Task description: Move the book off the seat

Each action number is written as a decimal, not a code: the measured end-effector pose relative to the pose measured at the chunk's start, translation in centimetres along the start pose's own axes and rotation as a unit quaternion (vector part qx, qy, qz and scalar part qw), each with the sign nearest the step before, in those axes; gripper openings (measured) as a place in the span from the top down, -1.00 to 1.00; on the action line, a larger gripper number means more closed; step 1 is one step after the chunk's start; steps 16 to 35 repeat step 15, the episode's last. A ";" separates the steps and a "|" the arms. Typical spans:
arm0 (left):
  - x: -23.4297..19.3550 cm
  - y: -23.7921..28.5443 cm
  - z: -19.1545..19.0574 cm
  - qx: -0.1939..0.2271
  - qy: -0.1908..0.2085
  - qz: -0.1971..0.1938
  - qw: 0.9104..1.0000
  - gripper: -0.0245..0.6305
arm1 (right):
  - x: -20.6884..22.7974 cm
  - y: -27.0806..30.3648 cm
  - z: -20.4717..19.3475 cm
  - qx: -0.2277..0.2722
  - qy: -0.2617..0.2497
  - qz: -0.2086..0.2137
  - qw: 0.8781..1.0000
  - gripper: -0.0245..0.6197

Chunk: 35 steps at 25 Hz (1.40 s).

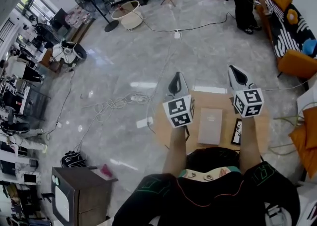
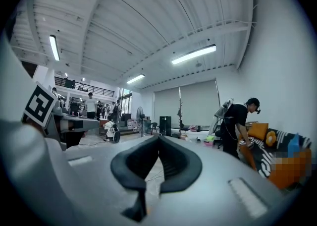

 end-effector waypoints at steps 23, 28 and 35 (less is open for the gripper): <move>4.6 2.7 0.4 0.014 0.006 -0.029 0.999 0.89 | 4.5 -2.8 1.5 0.032 -0.030 -0.020 0.999 0.91; 4.6 2.7 0.4 0.014 0.006 -0.029 0.999 0.89 | 4.5 -2.8 1.5 0.032 -0.030 -0.020 0.999 0.91; 4.6 2.7 0.4 0.014 0.006 -0.029 0.999 0.89 | 4.5 -2.8 1.5 0.032 -0.030 -0.020 0.999 0.91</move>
Point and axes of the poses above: the fingertips, and each gripper's own axes: y forward along the fingers, x to its right, z out of its top, the point moved 10 cm from there along -y, backward along the fingers, and after that the axes turned 10 degrees about y, right-handed, at the moved point
